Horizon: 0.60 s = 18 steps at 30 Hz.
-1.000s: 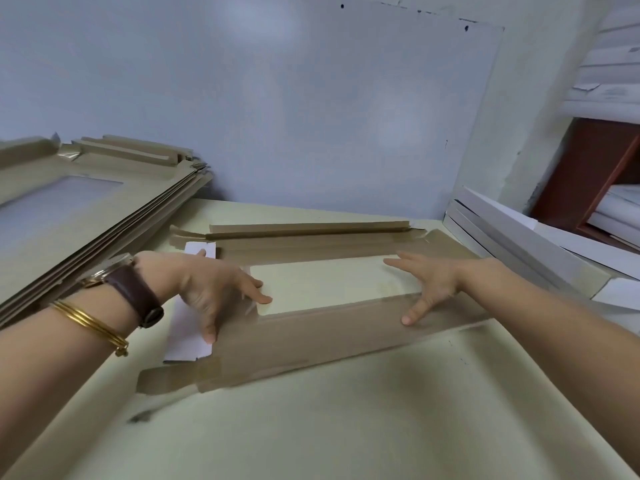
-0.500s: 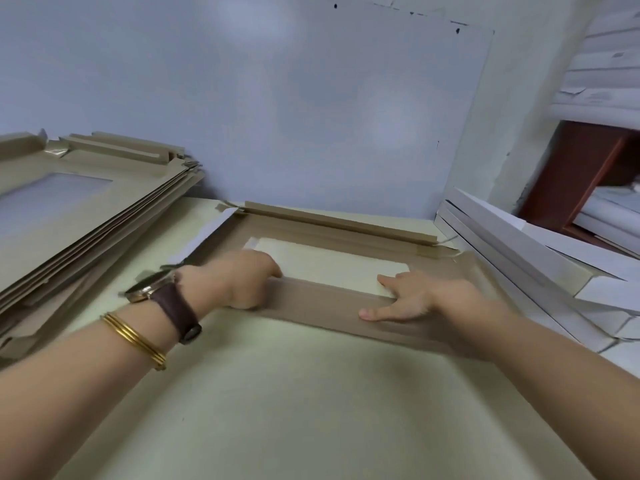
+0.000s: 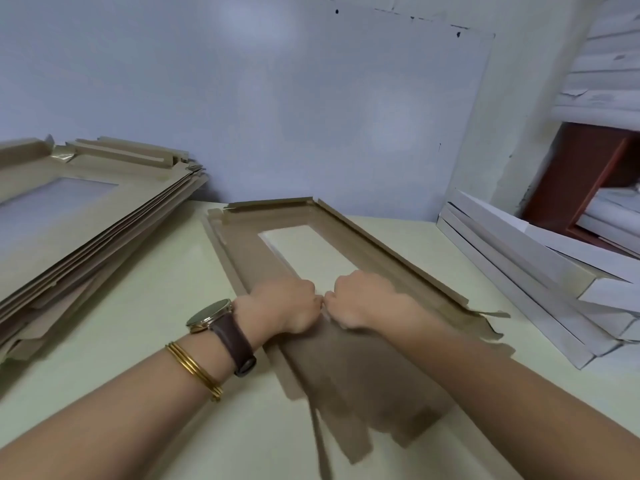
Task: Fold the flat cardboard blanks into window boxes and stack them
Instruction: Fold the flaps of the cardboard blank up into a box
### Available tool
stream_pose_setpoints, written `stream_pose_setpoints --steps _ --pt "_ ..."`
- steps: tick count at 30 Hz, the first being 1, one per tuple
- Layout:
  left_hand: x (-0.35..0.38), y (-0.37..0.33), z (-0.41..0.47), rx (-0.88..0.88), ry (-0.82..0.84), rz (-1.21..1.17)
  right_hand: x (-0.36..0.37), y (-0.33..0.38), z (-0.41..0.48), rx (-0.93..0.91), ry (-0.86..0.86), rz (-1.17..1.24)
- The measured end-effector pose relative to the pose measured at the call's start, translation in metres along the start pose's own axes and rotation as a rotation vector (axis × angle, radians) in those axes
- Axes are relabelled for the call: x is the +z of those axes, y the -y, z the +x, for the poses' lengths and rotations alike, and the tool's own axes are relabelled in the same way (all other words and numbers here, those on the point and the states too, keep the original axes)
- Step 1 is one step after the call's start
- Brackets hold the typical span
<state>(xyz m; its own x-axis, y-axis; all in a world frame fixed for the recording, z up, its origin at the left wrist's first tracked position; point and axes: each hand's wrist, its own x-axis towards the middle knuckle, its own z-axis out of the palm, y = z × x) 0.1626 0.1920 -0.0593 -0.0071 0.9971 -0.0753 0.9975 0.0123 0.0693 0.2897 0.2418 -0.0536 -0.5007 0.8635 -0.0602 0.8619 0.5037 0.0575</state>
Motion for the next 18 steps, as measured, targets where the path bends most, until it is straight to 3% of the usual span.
stream_pose_setpoints --steps 4,11,15,18 --pt "0.012 0.016 0.002 -0.031 0.163 -0.025 -0.005 -0.019 -0.001 -0.07 0.029 0.106" --pt "0.007 0.046 0.014 0.085 0.25 -0.102 0.008 -0.068 -0.011 -0.115 0.136 0.171" --pt "0.009 0.053 0.023 0.128 0.181 -0.038 0.012 -0.088 -0.024 -0.054 0.175 0.104" --pt "0.011 0.047 0.024 0.117 0.01 -0.015 0.013 -0.091 -0.031 -0.027 0.159 0.007"
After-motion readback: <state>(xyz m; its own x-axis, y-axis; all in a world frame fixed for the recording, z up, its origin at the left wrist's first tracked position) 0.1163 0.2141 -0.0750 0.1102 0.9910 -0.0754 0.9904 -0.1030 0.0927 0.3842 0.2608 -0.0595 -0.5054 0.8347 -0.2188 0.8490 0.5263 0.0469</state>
